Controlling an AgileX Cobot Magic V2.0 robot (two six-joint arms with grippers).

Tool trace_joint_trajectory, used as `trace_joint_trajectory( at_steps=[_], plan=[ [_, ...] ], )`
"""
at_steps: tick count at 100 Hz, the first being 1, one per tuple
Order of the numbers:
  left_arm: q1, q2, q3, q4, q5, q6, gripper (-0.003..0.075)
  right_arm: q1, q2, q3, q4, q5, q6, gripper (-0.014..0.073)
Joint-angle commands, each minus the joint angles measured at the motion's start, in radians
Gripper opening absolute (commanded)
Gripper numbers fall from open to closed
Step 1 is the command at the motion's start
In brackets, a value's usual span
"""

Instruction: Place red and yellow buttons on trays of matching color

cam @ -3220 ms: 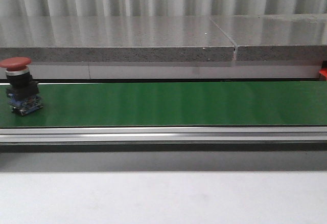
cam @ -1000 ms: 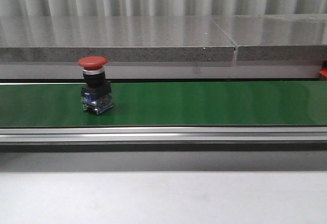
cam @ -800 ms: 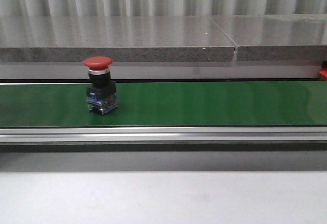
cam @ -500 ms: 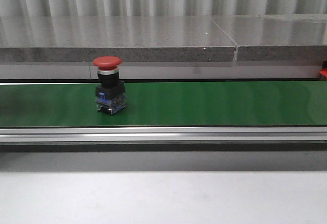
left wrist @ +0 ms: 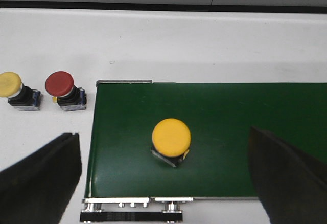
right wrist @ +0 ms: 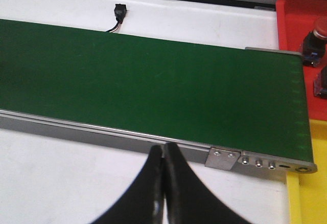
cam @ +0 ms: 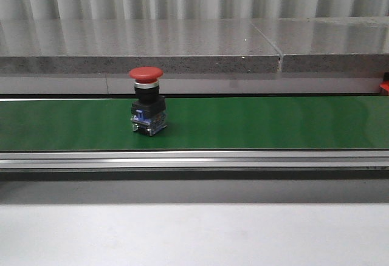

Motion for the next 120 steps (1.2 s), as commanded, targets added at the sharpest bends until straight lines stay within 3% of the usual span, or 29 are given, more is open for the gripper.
trace_joint_trajectory(
  at_steps=[1, 18, 32, 44, 68, 108, 115, 120],
  plan=[
    [-0.007, -0.114, 0.051, 0.002, -0.105, -0.015, 0.0639, -0.002, 0.0, -0.024, 0.004, -0.06, 0.001, -0.0069],
    [-0.007, -0.321, 0.234, 0.0, -0.171, -0.015, 0.0628, -0.002, 0.0, -0.024, 0.004, -0.06, 0.001, -0.0069],
    [-0.007, -0.475, 0.37, 0.0, -0.172, -0.015, 0.0538, -0.002, 0.0, -0.024, 0.004, -0.06, 0.001, -0.0069],
    [-0.007, -0.59, 0.453, -0.003, -0.172, -0.015, 0.0388, -0.002, 0.0, -0.024, 0.004, -0.06, 0.001, -0.0069],
    [-0.007, -0.716, 0.512, -0.005, -0.174, -0.015, -0.002, -0.002, 0.0, -0.024, 0.004, -0.06, 0.001, -0.0069],
    [-0.007, -0.718, 0.512, -0.005, -0.174, -0.015, -0.0021, -0.002, 0.0, -0.024, 0.008, -0.101, 0.001, -0.006],
    [-0.007, -0.718, 0.512, -0.005, -0.174, -0.015, -0.0021, -0.002, 0.0, -0.024, 0.008, -0.094, 0.001, -0.0004],
    [-0.007, -0.718, 0.512, -0.005, -0.174, -0.015, -0.0021, -0.002, 0.0, -0.024, 0.008, -0.094, 0.001, 0.0087]
  ],
)
